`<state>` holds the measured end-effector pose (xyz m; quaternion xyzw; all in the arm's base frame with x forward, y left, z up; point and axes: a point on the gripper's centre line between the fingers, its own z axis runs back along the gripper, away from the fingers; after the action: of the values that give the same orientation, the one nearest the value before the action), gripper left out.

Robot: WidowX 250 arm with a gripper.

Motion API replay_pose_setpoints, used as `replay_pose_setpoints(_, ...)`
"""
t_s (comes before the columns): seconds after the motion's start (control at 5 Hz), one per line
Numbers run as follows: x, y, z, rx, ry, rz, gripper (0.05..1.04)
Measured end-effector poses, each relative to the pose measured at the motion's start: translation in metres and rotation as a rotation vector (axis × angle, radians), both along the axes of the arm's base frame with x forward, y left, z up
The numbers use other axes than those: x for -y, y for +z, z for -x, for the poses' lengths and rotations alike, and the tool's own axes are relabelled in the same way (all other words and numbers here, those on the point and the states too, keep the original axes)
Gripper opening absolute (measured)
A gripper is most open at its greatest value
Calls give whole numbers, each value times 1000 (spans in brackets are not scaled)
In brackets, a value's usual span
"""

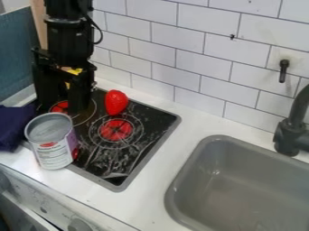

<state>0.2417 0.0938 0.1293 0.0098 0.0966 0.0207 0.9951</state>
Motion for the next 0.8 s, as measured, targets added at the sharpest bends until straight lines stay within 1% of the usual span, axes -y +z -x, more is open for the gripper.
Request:
replay_pose_setpoints(0.2, 0, -7, 1, -28, 0, 9, 1008)
replay_pose_setpoints(0.4, -17, -4, -3, -12, 30, 13, 1008)
replay_pose_setpoints(0.6, -40, -5, -1, -18, 85, 10, 1008)
replay_pose_setpoints(0.8, -57, -9, 2, -40, 125, 12, 1008)
